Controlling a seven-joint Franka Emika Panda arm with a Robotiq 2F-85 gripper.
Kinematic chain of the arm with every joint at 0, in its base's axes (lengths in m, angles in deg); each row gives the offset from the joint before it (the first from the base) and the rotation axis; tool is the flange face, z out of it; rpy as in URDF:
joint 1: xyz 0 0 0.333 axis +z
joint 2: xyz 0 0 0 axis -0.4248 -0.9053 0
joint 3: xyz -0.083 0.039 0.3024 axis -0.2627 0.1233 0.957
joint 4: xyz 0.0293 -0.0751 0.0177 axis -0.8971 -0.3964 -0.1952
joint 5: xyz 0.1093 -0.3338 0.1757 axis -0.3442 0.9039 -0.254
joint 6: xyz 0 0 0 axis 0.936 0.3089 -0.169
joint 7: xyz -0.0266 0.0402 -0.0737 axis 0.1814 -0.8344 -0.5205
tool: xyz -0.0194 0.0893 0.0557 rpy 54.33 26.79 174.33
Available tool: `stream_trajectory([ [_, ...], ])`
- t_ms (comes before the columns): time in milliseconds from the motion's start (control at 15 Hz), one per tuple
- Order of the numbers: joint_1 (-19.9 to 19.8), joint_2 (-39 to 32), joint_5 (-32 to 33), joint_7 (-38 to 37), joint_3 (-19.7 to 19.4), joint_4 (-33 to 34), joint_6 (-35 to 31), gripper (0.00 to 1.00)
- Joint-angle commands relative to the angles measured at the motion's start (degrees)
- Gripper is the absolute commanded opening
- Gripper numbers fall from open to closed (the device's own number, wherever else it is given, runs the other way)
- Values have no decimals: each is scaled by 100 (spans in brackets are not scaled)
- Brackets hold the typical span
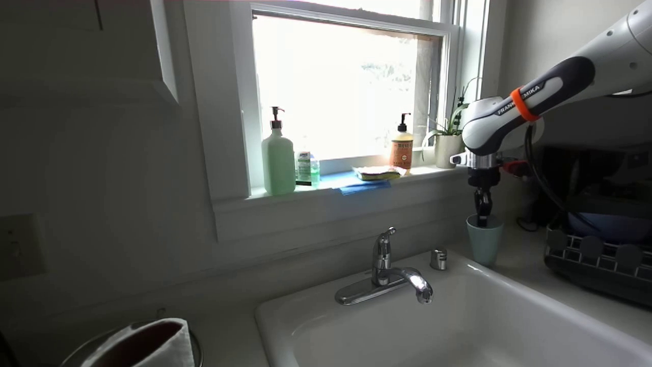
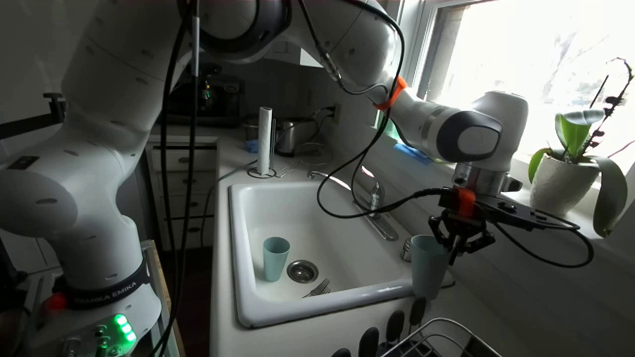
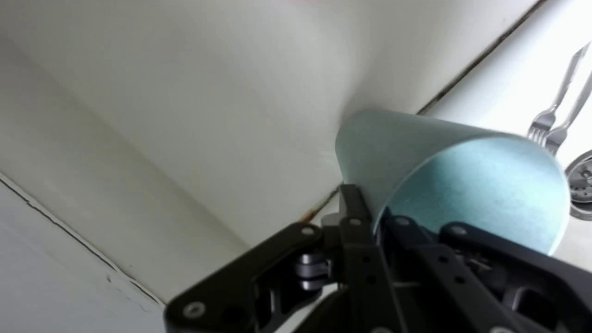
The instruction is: Move the faucet head to the left, pick up the cup on the right and pour its contents into the cup in the sink
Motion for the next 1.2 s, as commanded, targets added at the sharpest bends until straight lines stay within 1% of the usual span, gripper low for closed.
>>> stream_trajectory([
  [0, 255, 691, 145, 180, 65, -684, 219, 1],
  [333, 765, 1334, 319, -26, 98, -1388, 605, 1],
  [467, 982, 1593, 435, -261, 99, -1823, 566, 1],
  [667, 1269, 1861, 663, -538, 150, -2308, 627, 1],
  [800, 1415, 1975, 761, -674, 209, -2631, 579, 1],
  [1133, 1681, 2082, 689, -964, 401, -3075, 646, 1],
])
